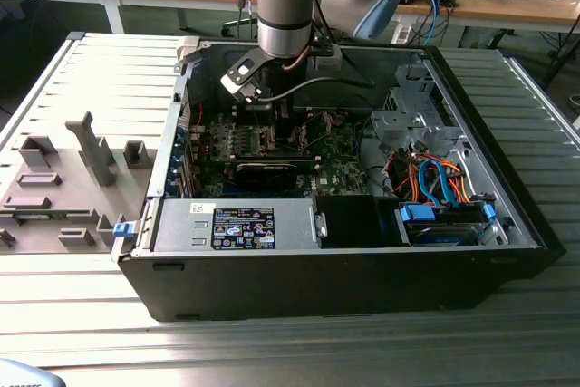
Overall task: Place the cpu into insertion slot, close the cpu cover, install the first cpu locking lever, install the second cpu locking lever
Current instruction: 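Place the cpu into insertion slot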
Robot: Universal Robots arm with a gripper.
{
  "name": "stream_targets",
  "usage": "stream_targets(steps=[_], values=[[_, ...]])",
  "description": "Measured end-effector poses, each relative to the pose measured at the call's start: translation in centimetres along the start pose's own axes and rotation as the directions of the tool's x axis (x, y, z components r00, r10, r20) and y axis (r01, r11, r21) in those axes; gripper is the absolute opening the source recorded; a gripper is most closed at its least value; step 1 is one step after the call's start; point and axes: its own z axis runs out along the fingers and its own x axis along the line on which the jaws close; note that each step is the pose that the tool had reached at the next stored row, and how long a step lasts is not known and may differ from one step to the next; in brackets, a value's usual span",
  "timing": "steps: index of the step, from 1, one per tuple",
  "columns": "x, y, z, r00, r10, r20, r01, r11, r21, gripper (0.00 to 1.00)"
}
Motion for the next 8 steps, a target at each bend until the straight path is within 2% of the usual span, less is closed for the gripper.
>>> stream_targets(steps=[4, 8], values=[[0.00, 0.00, 0.03, 1.0000, 0.001, -0.0001, -0.001, 1.0000, 0.0000, 0.55], [0.03, -0.08, 0.13, 0.9998, 0.021, 0.0005, -0.021, 0.9998, 0.0005, 0.55]])
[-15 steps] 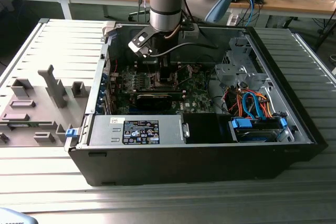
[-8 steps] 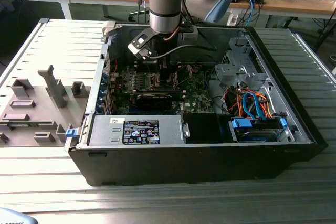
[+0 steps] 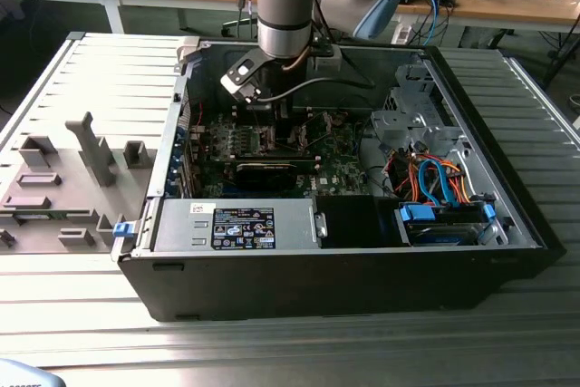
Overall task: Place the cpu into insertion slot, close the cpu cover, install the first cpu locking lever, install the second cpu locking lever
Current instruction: 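Place the cpu into insertion slot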
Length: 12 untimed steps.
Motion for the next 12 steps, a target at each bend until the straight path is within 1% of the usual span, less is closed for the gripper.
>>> stream_targets(steps=[2, 5, 12], values=[[0.06, -0.07, 0.06, 1.0000, 0.002, 0.0003, -0.002, 1.0000, 0.0003, 0.55], [0.09, -0.09, 0.33, 1.0000, 0.002, 0.0002, -0.002, 1.0000, 0.0002, 0.55], [0.04, -0.09, 0.41, 1.0000, 0.002, 0.0004, -0.002, 1.0000, 0.0003, 0.55]])
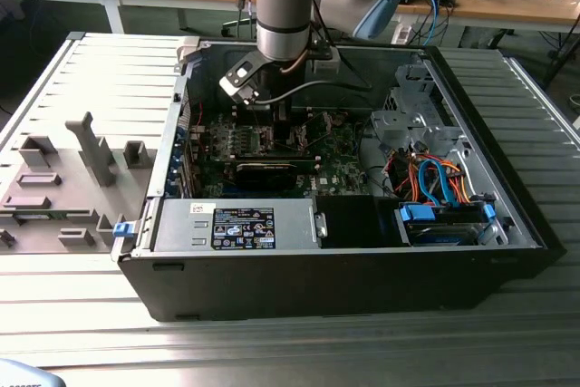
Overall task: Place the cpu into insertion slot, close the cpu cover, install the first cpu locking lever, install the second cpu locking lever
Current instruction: 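Place the cpu into insertion slot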
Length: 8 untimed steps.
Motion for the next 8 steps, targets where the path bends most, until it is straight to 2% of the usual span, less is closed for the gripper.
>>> stream_targets(steps=[8], values=[[-0.05, 0.00, 0.14, 0.9999, 0.010, 0.0013, -0.010, 1.0000, 0.0003, 0.55]])
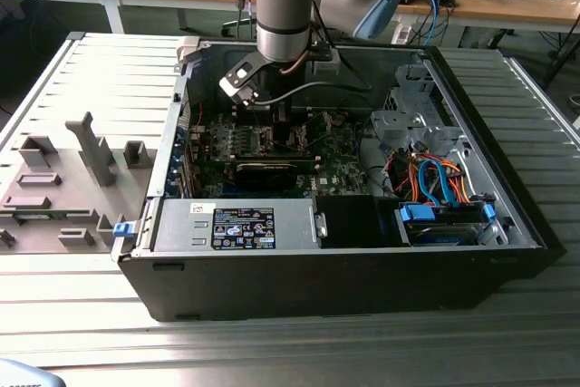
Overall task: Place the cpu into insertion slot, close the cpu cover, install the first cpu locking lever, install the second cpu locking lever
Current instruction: 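Place the cpu into insertion slot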
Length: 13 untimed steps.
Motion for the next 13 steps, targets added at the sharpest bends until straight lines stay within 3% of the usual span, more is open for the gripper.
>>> stream_targets(steps=[13], values=[[0.01, 0.03, 0.29, 0.9999, 0.017, 0.0004, -0.017, 0.9999, 0.0006, 0.55]])
